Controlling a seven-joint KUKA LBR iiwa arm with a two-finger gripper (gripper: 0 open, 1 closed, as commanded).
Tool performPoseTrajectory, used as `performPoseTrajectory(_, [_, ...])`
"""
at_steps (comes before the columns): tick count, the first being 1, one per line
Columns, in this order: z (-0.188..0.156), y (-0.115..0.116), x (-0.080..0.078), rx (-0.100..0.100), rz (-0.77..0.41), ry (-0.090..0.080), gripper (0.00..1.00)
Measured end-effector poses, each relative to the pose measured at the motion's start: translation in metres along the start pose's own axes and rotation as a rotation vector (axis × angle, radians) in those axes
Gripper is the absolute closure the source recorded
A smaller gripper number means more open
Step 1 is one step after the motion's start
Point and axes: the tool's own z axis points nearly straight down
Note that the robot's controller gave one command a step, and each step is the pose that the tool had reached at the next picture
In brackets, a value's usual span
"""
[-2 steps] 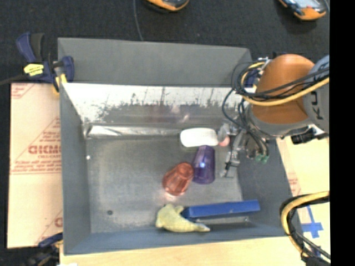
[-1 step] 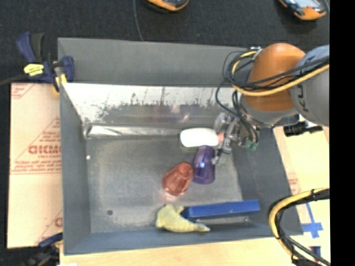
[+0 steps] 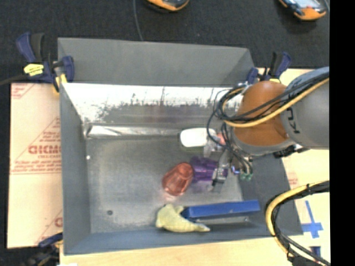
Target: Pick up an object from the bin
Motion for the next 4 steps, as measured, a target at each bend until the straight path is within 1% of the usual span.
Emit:
performPoseTrajectory(1, [-0.061, 0.017, -0.017, -0.002, 0.099, -0.003, 0.0])
performPoseTrajectory(2, [-0.005, 0.038, 0.009, -0.002, -0.041, 0.003, 0.0])
performPoseTrajectory(3, [0.002, 0.001, -0.019, -0.003, 0.124, -0.023, 1.0])
performPoseTrajectory(4, [0.002, 0.001, -0.019, -0.003, 0.123, -0.023, 1.0])
